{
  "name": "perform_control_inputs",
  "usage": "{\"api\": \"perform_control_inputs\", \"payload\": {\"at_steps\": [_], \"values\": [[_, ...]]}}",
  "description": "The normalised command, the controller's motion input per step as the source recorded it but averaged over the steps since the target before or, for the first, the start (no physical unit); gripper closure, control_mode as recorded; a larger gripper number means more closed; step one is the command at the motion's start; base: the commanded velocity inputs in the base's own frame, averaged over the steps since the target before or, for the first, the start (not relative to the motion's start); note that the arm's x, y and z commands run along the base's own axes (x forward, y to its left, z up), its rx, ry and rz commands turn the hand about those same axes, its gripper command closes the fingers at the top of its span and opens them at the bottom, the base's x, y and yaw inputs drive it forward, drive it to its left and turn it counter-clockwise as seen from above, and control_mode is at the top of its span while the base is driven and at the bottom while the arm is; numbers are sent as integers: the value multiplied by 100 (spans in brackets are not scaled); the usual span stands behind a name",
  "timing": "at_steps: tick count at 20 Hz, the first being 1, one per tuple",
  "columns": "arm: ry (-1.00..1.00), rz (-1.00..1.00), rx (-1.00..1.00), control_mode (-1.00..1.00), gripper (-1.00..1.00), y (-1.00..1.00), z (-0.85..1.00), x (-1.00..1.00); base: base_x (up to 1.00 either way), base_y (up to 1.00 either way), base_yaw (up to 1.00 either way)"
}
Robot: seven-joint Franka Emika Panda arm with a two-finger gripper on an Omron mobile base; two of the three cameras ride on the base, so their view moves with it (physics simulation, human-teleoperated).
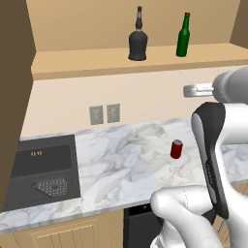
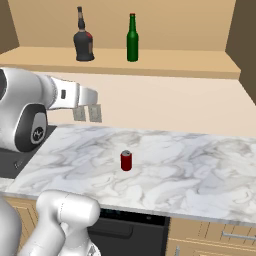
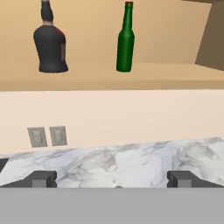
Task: Sort all alcoholic drinks to one cabinet, and non-alcoholic drinks to the other.
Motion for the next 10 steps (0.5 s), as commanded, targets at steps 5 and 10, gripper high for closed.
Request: {"api": "perform_control_inputs", "payload": {"at_steps": [5, 10], "values": [[6, 0, 2, -100, -100, 0, -32, -8, 0, 0, 0], [9, 0, 5, -100, -100, 0, -40, 0, 0, 0, 0]]}}
